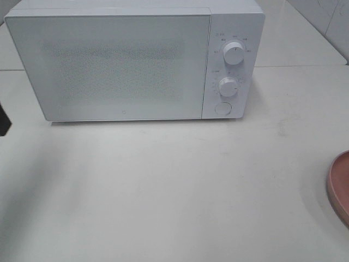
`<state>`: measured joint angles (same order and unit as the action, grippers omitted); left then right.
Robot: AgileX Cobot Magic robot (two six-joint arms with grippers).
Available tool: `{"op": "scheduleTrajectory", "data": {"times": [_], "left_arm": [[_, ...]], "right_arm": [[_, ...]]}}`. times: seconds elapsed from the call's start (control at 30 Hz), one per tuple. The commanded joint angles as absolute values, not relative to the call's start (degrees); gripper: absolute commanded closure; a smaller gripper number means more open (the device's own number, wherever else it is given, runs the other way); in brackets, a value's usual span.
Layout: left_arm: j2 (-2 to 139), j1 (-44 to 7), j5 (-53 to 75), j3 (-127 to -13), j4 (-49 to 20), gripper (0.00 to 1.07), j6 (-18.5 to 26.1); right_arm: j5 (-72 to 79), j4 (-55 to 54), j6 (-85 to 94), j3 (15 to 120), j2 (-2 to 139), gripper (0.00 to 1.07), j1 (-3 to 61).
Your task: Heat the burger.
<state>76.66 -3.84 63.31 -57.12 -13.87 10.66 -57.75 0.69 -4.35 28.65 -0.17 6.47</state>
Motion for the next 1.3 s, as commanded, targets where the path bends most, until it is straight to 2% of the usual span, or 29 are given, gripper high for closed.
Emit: {"op": "scheduleTrajectory", "data": {"times": [0.03,0.13,0.27,0.4,0.87,1.3], "left_arm": [[71.79,2.12,66.12,-56.84,-13.35,0.07,9.40],[68.30,4.13,66.41,-56.84,-12.89,0.07,8.65],[64.34,4.30,66.41,-55.81,-11.40,0.07,7.73],[56.49,4.30,64.92,-49.56,-8.82,0.07,6.30],[31.63,4.30,62.91,-34.15,-8.59,0.07,6.30],[9.05,4.30,61.31,-29.68,-8.19,0.07,6.47]], "right_arm": [[-57.12,0.57,-4.01,28.53,-1.89,0.31,6.02],[-57.12,0.57,-4.01,28.53,-1.89,0.31,6.02],[-57.12,0.57,-4.01,28.53,-1.89,0.31,6.02],[-57.12,0.57,-4.01,28.53,-1.89,0.31,6.02],[-57.12,0.57,-4.01,28.53,-1.89,0.31,6.02],[-57.12,0.57,-4.01,28.53,-1.89,0.31,6.02]]}}
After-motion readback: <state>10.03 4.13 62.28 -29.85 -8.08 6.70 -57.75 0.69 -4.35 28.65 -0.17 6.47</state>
